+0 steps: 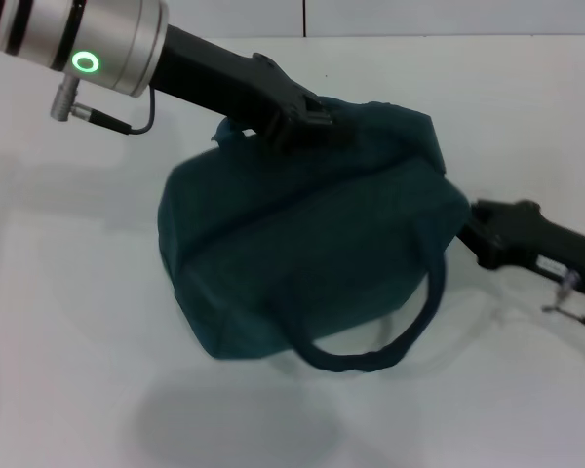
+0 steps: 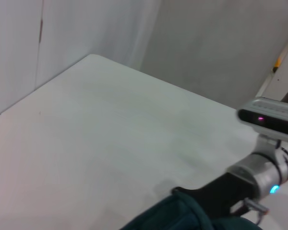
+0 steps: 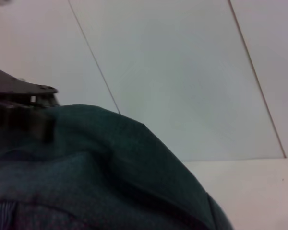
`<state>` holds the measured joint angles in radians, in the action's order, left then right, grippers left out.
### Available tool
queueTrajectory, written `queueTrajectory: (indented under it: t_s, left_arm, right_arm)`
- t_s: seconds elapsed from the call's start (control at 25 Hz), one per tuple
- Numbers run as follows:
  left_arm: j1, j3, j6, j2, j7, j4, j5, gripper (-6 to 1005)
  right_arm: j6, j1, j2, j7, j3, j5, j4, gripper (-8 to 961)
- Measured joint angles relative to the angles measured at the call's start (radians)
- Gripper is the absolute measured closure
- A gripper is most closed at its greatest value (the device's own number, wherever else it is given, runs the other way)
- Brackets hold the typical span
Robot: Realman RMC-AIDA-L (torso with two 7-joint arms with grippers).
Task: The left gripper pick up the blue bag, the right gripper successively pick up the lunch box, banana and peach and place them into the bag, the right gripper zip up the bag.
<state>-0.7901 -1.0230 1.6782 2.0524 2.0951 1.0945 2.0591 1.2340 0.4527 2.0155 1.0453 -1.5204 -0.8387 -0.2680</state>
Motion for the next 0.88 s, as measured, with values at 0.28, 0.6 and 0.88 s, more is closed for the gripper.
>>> queueTrajectory:
  t_s: [0.28,0.6,0.88]
  left_arm:
    - [0.001,0.019,-0.006,-0.002,-0.05,-0.045,0.002,939]
    - [-0.008,0.026,-0.02,0.0,-0.09,-0.075,0.0,854]
    - [0.049,0.051,-0.072,0.01,-0.203,-0.06,-0.129,589]
  right_arm:
    - [0.108,-0.103,-0.013,-0.002,0.01,-0.006,-0.005,934]
    - [0.124,-0.114,-0.015,0.007,0.024,-0.006,0.001,934]
    - [0.165,-0.127,-0.038,0.009,0.054,-0.002,0.006,884]
